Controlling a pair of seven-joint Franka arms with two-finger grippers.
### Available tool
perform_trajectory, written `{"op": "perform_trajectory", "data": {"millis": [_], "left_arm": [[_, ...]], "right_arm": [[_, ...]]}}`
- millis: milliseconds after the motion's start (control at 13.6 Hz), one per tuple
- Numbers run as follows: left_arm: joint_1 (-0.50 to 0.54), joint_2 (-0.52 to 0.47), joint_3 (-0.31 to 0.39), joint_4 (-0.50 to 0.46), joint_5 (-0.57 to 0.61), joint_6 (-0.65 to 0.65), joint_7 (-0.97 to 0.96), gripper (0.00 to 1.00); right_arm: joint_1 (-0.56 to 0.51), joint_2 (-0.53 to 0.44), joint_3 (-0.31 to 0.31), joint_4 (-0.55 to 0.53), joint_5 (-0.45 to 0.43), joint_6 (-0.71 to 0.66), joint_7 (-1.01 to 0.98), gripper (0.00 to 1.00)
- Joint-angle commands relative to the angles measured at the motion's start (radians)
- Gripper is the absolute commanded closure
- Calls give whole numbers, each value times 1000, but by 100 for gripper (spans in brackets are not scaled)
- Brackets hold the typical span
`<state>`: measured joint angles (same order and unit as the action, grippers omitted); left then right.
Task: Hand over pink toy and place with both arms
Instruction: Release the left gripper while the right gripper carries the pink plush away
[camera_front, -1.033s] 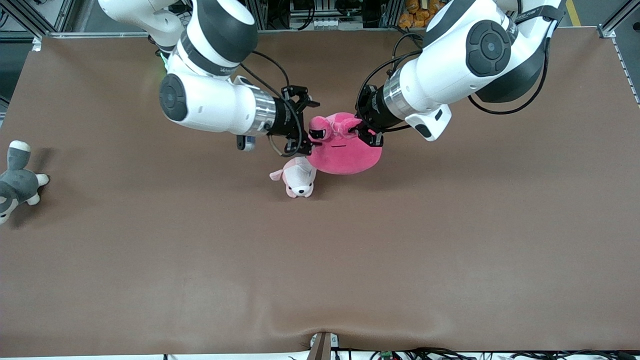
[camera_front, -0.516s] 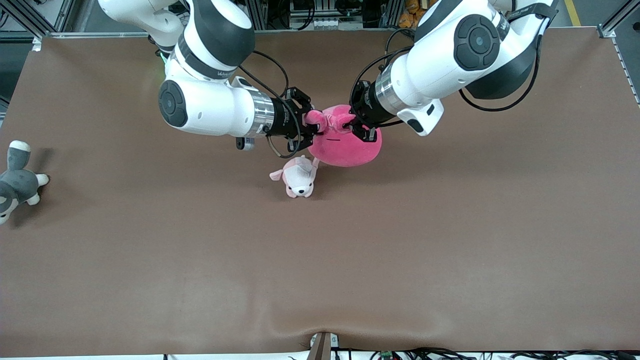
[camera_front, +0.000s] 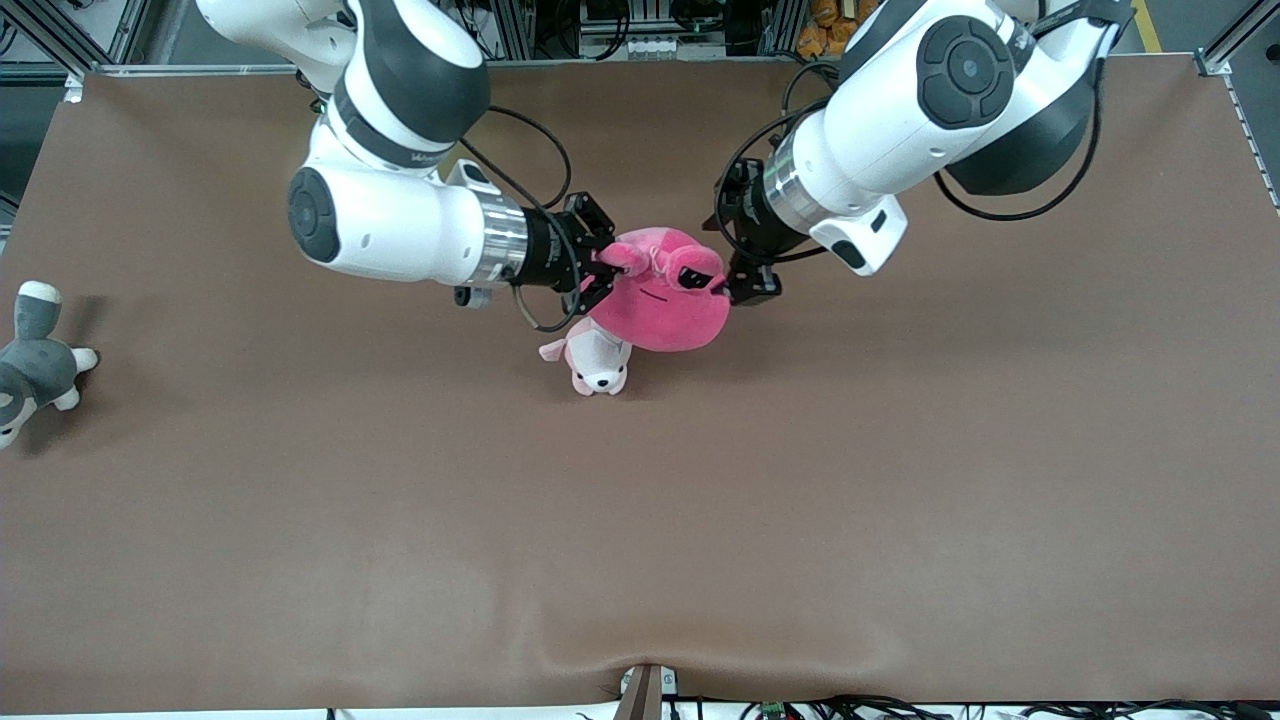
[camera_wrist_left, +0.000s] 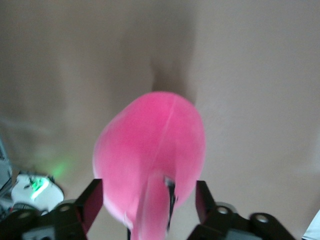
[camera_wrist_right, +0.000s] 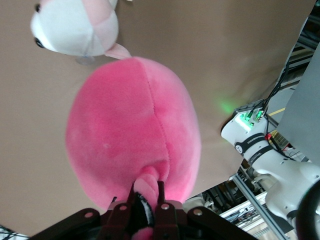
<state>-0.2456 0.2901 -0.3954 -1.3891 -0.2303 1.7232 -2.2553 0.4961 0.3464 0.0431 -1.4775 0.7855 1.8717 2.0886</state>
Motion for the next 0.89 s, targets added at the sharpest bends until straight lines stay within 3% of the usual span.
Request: {"op": "perform_trajectory", "data": {"millis": [0,369,516,811], "left_arm": [[44,-48,4,9,77,-68,180,0],[219,-101,4,5,113,-195,673,0],[270,-118,6,5,141,-230,851,0],[365,-153,6,1,175,-293,1169,0]], "right_arm": [[-95,-24,11,11,15,-28,18,100],[-338,-35,11,69,-18,-184,-21,100],[-436,-29,11,62,-69,-242,-184,100],[-646,43,9,51,-75,-351,-503,100]]}}
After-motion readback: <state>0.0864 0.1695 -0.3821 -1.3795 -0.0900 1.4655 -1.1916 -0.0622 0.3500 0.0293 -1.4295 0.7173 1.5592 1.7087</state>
